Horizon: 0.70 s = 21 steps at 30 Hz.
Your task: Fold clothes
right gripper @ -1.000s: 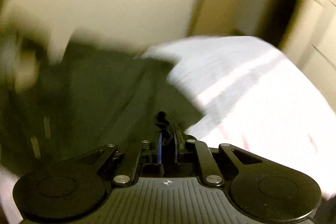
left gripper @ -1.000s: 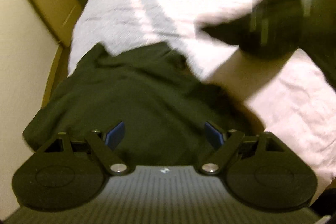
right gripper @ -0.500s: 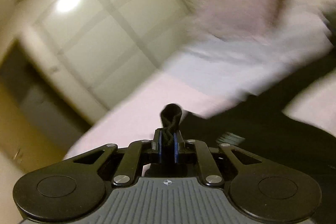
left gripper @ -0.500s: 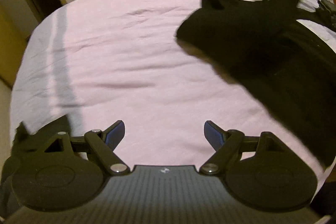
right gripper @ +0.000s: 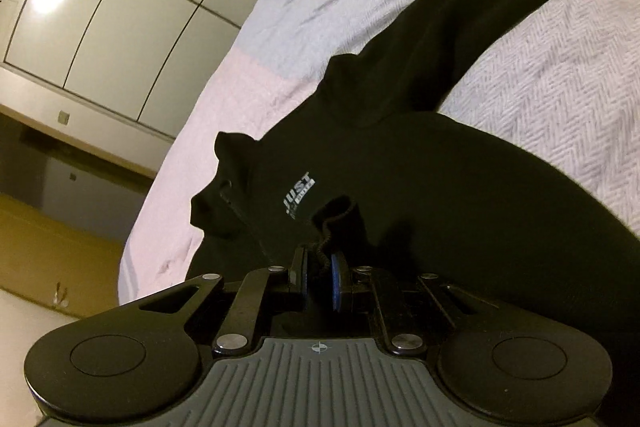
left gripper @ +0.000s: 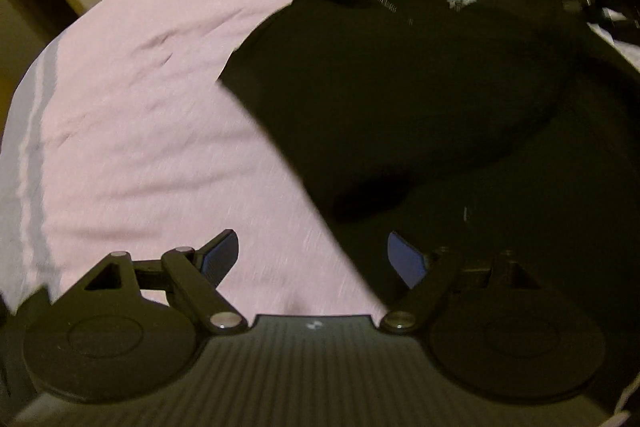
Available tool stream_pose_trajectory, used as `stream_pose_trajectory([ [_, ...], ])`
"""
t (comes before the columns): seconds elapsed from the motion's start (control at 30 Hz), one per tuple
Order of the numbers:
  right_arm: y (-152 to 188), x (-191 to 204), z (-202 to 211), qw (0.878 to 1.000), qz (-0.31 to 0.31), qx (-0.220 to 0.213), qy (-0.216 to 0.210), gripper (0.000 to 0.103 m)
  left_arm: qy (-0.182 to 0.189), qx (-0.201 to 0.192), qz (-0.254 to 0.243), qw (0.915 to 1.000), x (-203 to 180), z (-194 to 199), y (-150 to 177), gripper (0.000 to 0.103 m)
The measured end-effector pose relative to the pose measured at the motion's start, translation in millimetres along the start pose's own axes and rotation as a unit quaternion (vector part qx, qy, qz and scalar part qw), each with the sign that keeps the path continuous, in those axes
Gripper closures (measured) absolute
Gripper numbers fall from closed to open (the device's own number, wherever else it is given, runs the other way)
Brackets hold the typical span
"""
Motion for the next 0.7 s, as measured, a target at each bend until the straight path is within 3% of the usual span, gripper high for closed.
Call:
stream_pose_trajectory([
  [0.13, 5.6, -15.0, 9.7, 0.999, 0.008, 0.018, 0.048, 0.093, 0.004, -0.018, -0.014, 0.9997, -7.3, -28.9, -38.4, 0.024],
  [0.27, 9.2, -26.4, 20.7, 0.996, 0.009, 0.023, 0.085, 0.087, 0.006, 0.007, -0.04, 0.9992, -10.9, -59.9, -57.7, 0.027],
  [0.6, 45.8, 22.9, 30.7, 0.987, 0.106, 0.0, 0.122, 0.079, 0.026, 0.011, -0.08, 0.9964, -12.5, -78.1, -44.9, 0.027],
  [0.7, 50.8, 25.8, 8.1, 0.98, 0.129, 0.031, 0.145, 0.078, 0.027, 0.014, -0.087, 0.9958, -17.1, -86.9, -41.5, 0.027],
])
Point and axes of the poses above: each gripper's, at about its wrist camera, not at the fingertips, and z roughly against the way its jaws point, x to its left, y to its underside, the point moved 2 cm from there along -z, roughly the way its jaws point, and after that the axes turned 15 degrees about x, right-handed, at the moved point
